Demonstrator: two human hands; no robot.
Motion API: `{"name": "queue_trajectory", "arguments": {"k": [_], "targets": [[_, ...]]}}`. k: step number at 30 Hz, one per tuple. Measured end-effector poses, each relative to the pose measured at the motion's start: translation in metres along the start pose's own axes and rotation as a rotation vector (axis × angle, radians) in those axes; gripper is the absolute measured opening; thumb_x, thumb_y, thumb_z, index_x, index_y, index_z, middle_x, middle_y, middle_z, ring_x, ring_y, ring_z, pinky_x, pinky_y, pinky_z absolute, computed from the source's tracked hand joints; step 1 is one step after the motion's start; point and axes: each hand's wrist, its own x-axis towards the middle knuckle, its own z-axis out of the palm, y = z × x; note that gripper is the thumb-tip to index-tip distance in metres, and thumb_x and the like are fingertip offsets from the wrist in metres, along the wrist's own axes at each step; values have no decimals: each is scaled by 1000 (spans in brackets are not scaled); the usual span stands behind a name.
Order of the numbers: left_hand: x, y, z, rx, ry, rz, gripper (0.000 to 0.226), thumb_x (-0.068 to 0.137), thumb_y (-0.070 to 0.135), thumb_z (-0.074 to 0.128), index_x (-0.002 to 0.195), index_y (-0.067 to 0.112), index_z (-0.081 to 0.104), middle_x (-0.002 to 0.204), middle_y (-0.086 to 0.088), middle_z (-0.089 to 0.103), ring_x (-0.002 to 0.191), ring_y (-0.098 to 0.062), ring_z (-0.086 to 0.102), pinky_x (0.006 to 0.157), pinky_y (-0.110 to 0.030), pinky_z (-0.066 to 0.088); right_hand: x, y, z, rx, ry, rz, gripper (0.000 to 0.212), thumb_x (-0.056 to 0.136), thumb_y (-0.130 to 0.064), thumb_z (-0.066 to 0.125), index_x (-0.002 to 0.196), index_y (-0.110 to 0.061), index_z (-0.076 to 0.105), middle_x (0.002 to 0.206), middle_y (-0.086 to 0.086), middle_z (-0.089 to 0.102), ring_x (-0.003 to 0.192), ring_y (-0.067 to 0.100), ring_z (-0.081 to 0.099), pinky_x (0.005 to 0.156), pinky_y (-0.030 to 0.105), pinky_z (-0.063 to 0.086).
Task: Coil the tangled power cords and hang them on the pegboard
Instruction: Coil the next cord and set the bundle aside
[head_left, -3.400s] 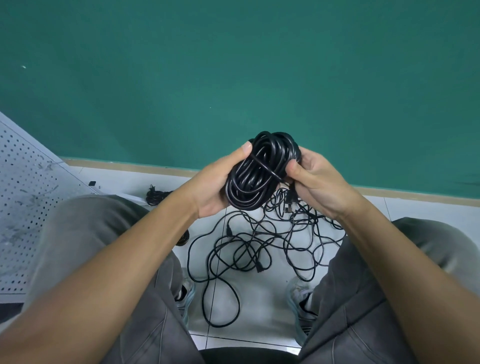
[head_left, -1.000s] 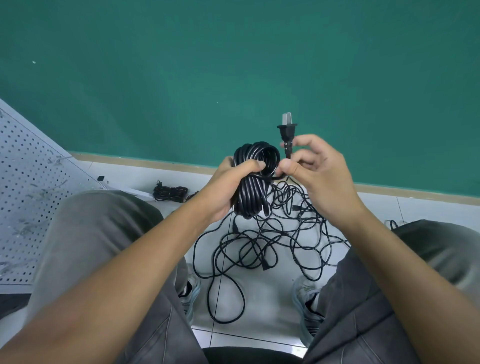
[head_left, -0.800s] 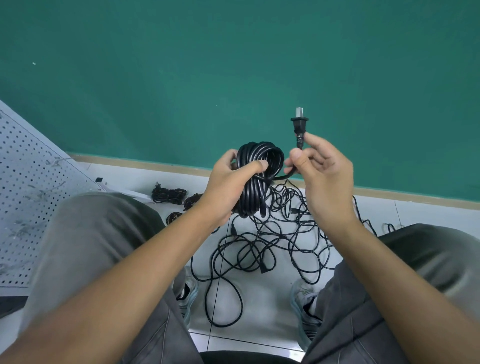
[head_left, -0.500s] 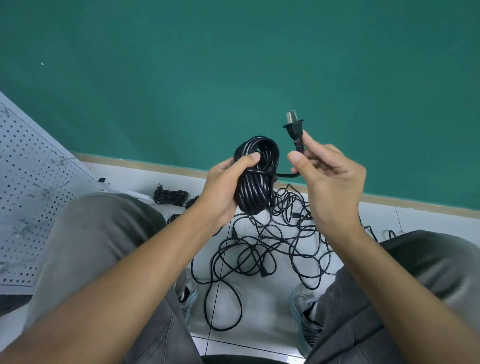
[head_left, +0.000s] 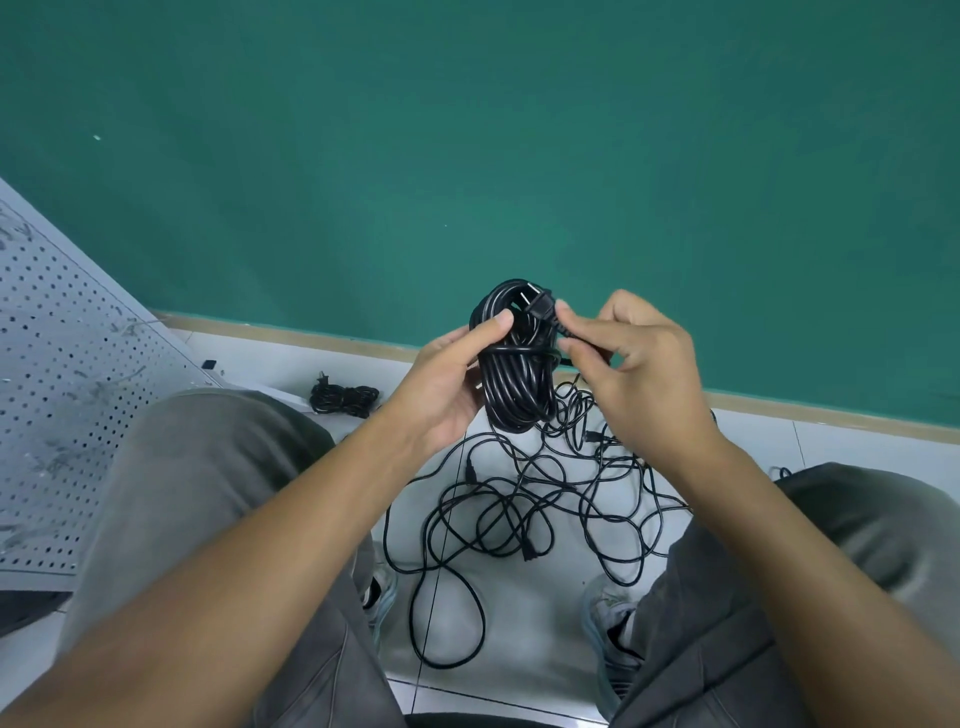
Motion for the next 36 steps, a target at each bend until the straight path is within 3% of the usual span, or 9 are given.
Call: {"name": "queue_trajectory", "arguments": {"k": [4, 8, 12, 17, 21, 26, 30, 32, 36], "targets": [[2, 0, -1, 29, -31, 20, 58, 88, 34, 73, 134, -1, 64, 133, -24, 66, 113, -32, 68, 99, -40, 58, -3, 0, -2, -97, -104, -37, 22, 96, -7, 69, 115, -13, 78, 74, 4, 40, 62, 19, 40, 54, 25, 33], [3, -4, -3, 114, -95, 38, 51, 96, 29, 72, 135, -3, 61, 139, -30, 59, 119, -36, 61, 115, -53, 43, 0, 0, -4, -211, -213, -1, 19, 99, -11, 65, 112, -14, 78, 76, 4, 41, 61, 26, 46, 56, 30, 35], [0, -7, -3, 198, -128, 38, 50, 98, 26, 69, 134, -7, 59, 137, -35, 56, 115, -36, 60, 115, -60, 40, 5, 1, -12, -233, -323, 52, 24, 100, -17, 65, 122, -18, 75, 77, -6, 38, 67, 25, 49, 60, 33, 35], [-5, -9, -1, 286, -156, 41, 48, 95, 23, 72, 134, -3, 59, 131, -27, 64, 113, -31, 63, 112, -59, 44, 6, -1, -20, -356, -441, 62, 21, 104, -26, 58, 109, -17, 77, 85, 0, 48, 76, 29, 54, 61, 33, 30], [-6, -5, 1, 307, -193, 55, 48, 103, 32, 61, 137, -1, 58, 137, -31, 57, 116, -33, 59, 111, -58, 46, 5, -2, -20, -259, -320, 141, 18, 98, -22, 68, 112, -25, 79, 83, -3, 52, 77, 24, 56, 65, 36, 43], [-7, -4, -1, 322, -224, 57, 36, 111, 26, 43, 129, -1, 59, 114, -16, 62, 100, -22, 59, 86, -30, 57, 7, -2, -23, -273, -265, 210, 15, 96, -21, 70, 106, -24, 80, 85, -2, 57, 83, 23, 58, 71, 37, 48], [-5, -3, -3, 335, -248, 69, 40, 109, 22, 46, 134, -9, 52, 116, -18, 58, 105, -28, 55, 97, -38, 56, 8, -1, -17, -271, -367, 114, 10, 92, -12, 69, 87, -9, 77, 79, 0, 52, 75, 21, 53, 70, 40, 47], [-5, -1, -3, 338, -262, 64, 39, 109, 23, 48, 132, -7, 53, 115, -17, 60, 105, -26, 57, 100, -39, 55, 7, 5, -14, -161, -321, 165, 5, 89, -11, 75, 89, -10, 79, 81, 1, 59, 76, 18, 57, 75, 34, 49], [-1, 1, -4, 298, -272, 36, 38, 105, 25, 53, 131, -2, 57, 113, -12, 64, 103, -22, 62, 98, -40, 56, 1, 13, -15, 126, -186, 438, 20, 89, -5, 76, 107, -12, 79, 85, -9, 73, 77, 4, 69, 82, 11, 52]]}}
